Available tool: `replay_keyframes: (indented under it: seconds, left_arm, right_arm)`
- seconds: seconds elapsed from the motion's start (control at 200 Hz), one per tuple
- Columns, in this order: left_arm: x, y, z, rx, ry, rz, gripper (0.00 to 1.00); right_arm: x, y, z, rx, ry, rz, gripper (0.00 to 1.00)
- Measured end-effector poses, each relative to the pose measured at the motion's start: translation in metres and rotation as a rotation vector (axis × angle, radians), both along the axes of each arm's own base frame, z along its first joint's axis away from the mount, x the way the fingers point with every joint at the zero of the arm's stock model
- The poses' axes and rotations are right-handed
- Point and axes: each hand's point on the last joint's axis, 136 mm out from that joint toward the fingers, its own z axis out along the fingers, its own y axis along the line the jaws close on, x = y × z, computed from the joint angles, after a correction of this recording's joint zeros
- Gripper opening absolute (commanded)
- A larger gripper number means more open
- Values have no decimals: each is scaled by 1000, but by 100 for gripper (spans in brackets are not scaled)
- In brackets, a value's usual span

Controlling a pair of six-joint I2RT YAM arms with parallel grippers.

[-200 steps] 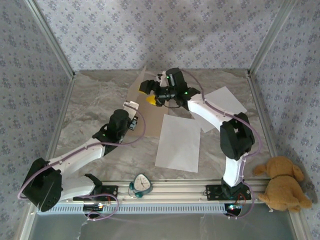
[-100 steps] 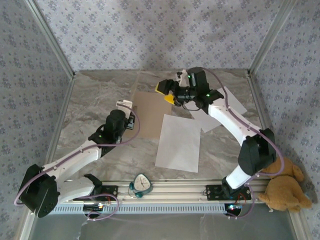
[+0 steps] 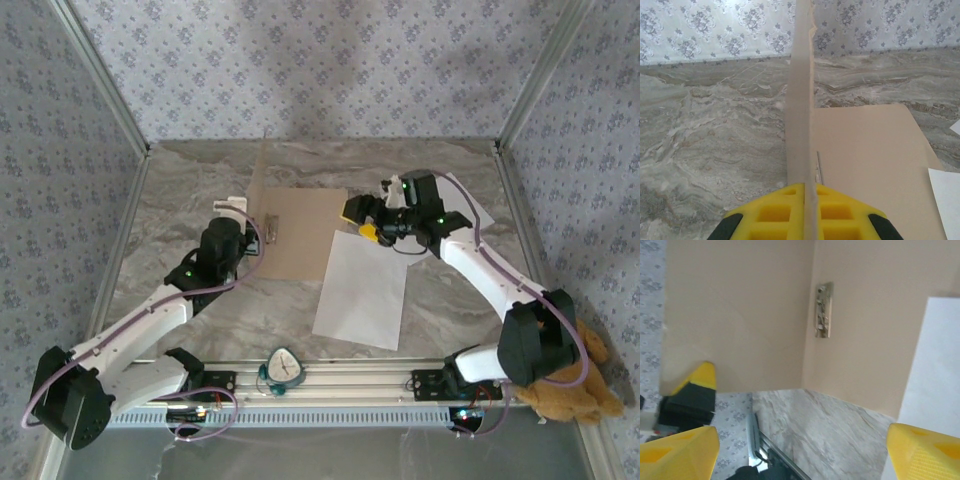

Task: Put the files into the folder

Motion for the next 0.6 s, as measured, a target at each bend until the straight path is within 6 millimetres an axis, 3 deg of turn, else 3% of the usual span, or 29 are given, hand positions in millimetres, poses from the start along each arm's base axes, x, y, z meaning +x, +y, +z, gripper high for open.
replay_keyframes:
  seconds: [0.39,0.6]
  left_arm:
    - [-12,25,16,-145,-18,94,0]
    - [-21,43,2,-253,1,159,0]
  right_arm:
    - [-27,-14,-36,-38,52,-1,89]
    - [-33,-18,-53,-64,79,-9,89]
